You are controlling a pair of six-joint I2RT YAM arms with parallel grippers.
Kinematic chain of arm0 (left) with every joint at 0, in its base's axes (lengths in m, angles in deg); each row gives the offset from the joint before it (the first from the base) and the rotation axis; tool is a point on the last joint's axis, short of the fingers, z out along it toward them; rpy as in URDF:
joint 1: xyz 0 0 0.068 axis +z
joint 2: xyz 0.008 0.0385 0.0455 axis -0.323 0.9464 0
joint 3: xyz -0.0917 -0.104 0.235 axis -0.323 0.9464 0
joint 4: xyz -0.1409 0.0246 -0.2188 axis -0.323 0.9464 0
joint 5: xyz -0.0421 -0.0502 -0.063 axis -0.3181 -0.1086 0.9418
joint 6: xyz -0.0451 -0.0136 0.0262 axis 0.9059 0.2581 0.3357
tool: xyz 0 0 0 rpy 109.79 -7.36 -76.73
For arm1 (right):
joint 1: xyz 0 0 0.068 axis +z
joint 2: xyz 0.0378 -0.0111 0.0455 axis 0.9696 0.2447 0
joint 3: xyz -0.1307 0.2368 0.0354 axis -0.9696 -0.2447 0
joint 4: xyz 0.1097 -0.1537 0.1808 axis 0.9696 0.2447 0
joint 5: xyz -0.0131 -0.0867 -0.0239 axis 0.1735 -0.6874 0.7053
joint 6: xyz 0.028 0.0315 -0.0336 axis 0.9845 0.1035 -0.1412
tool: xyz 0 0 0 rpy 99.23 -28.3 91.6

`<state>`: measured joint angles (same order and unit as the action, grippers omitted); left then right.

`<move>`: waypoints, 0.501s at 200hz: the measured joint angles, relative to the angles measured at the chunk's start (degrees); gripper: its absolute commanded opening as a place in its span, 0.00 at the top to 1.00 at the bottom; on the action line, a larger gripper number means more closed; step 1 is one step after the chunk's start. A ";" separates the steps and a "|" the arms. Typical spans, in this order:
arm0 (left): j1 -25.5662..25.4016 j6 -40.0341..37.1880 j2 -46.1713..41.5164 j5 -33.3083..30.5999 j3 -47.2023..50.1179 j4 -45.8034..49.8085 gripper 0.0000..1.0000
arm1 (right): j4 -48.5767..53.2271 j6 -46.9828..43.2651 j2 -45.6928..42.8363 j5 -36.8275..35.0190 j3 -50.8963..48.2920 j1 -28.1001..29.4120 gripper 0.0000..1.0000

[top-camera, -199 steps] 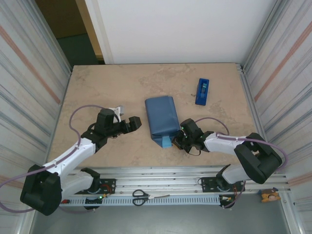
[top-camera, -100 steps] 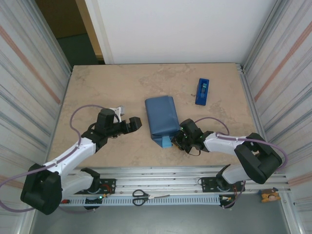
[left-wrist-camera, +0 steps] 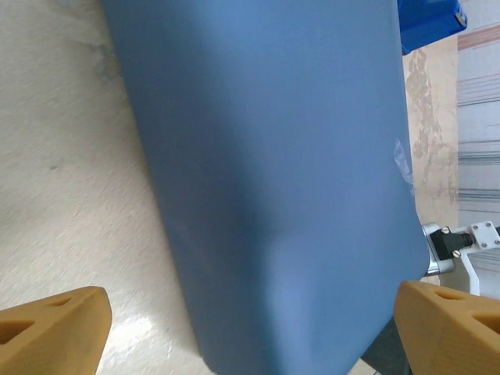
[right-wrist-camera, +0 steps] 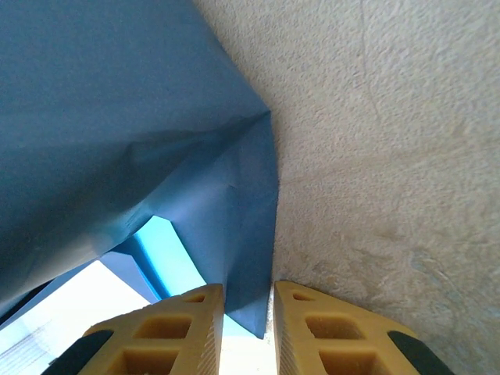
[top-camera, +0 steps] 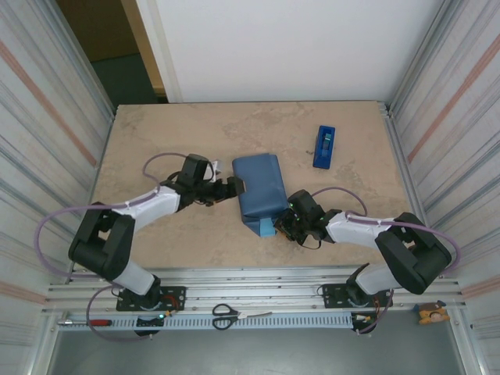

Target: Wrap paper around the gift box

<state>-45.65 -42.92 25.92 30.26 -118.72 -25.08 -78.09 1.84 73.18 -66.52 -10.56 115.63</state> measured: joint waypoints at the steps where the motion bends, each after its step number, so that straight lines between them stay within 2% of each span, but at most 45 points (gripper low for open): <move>1: 0.00 0.02 0.13 0.02 -0.07 -0.02 0.11 | -0.02 0.00 0.02 0.00 0.00 0.00 0.78; 43: -0.90 0.07 5.86 1.86 -1.62 -0.22 0.20 | 0.04 0.00 0.48 0.24 0.15 -0.04 0.80; 100: -1.84 0.68 7.17 3.37 -1.62 -1.68 0.24 | -1.22 0.00 1.09 0.42 0.31 -0.04 0.81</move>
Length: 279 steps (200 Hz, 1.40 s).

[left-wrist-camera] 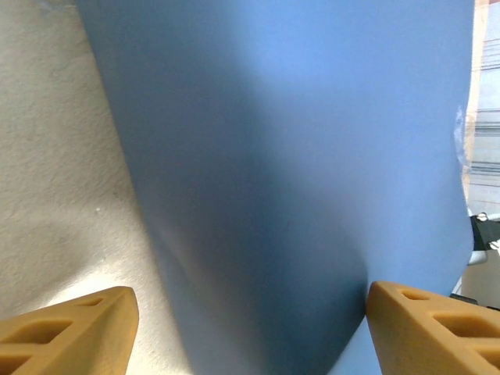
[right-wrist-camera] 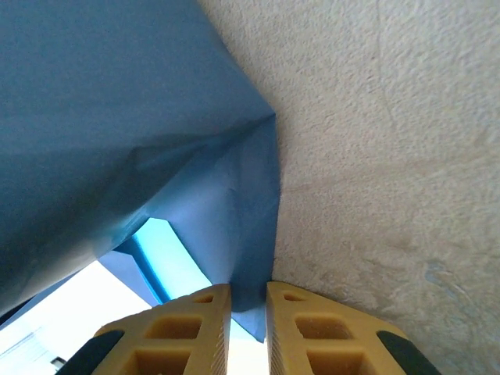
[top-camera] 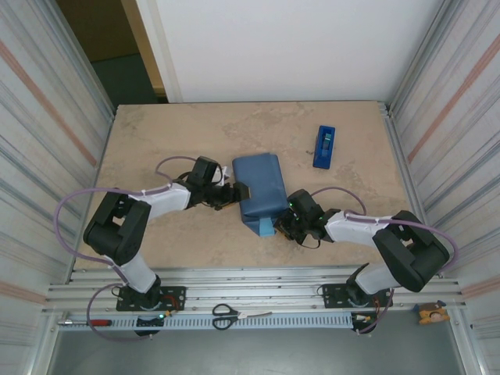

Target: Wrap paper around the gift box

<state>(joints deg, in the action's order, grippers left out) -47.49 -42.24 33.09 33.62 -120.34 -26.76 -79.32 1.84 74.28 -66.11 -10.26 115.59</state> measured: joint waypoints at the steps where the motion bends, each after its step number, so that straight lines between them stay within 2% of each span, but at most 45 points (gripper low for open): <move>1: -0.02 0.00 0.00 0.09 0.00 -0.09 0.24 | 0.00 0.00 0.00 0.00 0.00 0.00 0.81; 55: -0.26 0.50 0.00 0.92 0.02 -0.72 0.25 | -1.99 0.00 1.03 0.44 0.00 0.00 0.85; 117: -0.26 2.14 0.46 1.79 0.48 -3.19 0.27 | -7.17 -0.02 0.74 -0.72 -0.02 0.04 0.83; 143: -0.26 3.28 1.33 2.54 1.01 -4.44 0.28 | -8.39 -0.04 -0.50 -0.87 -0.33 0.07 0.79; 197: -0.59 4.94 1.46 2.82 1.31 -5.29 0.30 | -3.02 0.04 -2.23 -1.03 -0.92 0.42 0.77; 240: -4.02 8.09 1.70 3.26 1.42 -6.43 0.28 | 0.15 0.20 -6.47 -0.81 -2.86 0.35 0.70; 279: -5.51 10.51 1.70 3.06 1.77 -7.21 0.28 | 3.52 0.17 -8.68 -1.07 -3.19 -0.48 0.70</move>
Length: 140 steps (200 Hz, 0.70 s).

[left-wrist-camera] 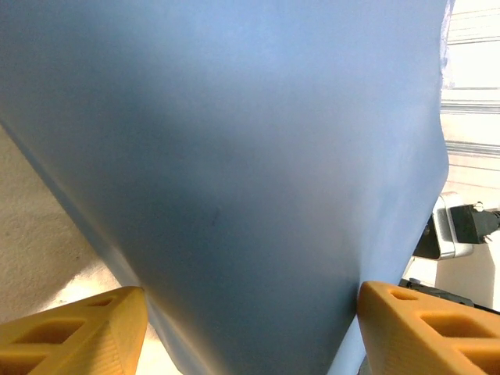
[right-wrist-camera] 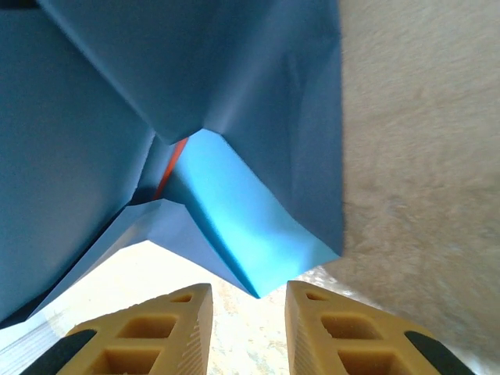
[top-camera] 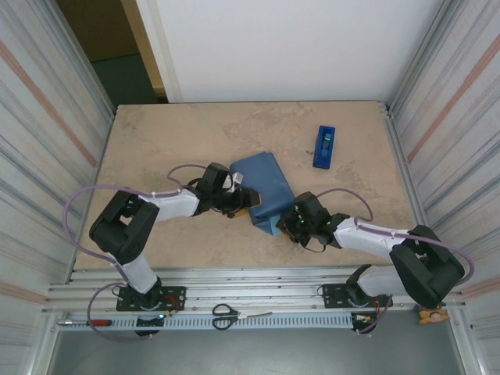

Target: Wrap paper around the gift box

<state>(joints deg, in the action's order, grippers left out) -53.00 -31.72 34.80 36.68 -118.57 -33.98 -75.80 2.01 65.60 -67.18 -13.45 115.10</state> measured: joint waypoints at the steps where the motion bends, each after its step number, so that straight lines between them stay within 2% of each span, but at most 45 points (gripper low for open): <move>1: 0.00 0.09 0.00 -0.02 0.00 0.00 0.28 | 0.09 0.00 -0.07 0.00 -0.02 -0.02 0.70; 40: 0.00 0.31 0.00 -0.20 0.00 0.07 0.28 | 3.23 -0.57 -1.97 -1.27 -0.70 -1.44 0.71; 70: 0.00 0.31 0.00 -0.48 0.00 0.07 0.28 | 1.92 -1.70 -2.14 -0.61 -1.29 -3.80 0.73; 140: 0.00 0.31 0.00 -0.46 0.00 0.07 0.28 | 0.70 -2.84 1.07 0.33 -1.29 -4.57 0.75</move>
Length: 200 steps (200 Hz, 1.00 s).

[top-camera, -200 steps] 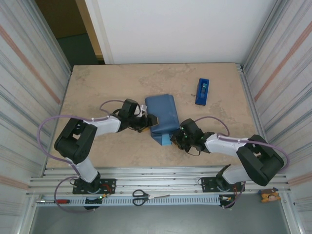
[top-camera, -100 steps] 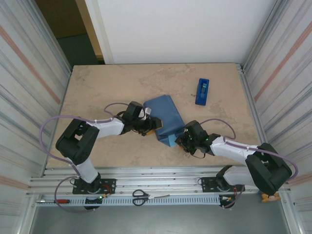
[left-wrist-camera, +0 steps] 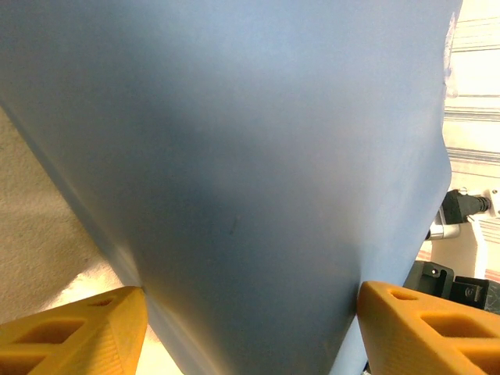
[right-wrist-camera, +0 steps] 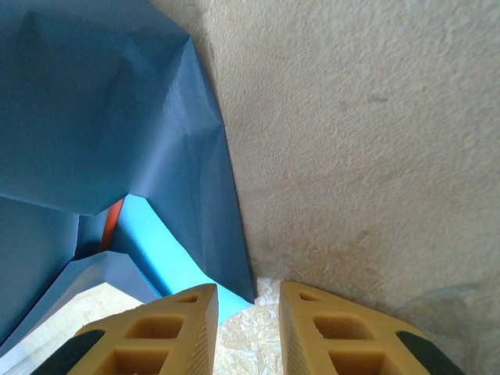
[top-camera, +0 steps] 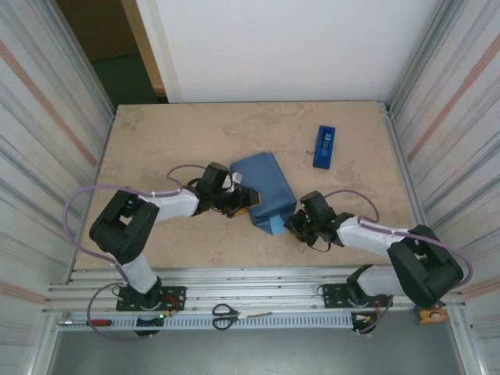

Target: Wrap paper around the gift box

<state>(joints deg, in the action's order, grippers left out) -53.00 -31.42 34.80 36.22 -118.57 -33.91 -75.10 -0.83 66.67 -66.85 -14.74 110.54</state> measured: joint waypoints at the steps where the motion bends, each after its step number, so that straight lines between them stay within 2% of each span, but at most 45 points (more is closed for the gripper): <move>1: 0.00 0.00 0.00 0.00 0.00 0.00 0.28 | -0.04 0.00 0.02 0.04 0.00 0.00 0.76; 36: 0.00 -0.02 0.04 0.02 0.00 0.00 0.28 | -1.11 -0.20 1.01 0.37 0.07 -0.02 0.81; 153: 0.00 -0.04 0.04 0.04 -0.02 0.00 0.29 | -4.26 -0.26 2.27 0.35 0.15 0.57 0.77; 200: 0.00 -0.33 0.07 0.07 -0.02 0.02 0.29 | -8.46 -0.33 2.25 0.31 0.15 0.57 0.74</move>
<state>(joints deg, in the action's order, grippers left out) -53.00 -31.75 34.86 36.29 -118.59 -33.89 -83.56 -1.16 68.92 -66.54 -14.59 111.10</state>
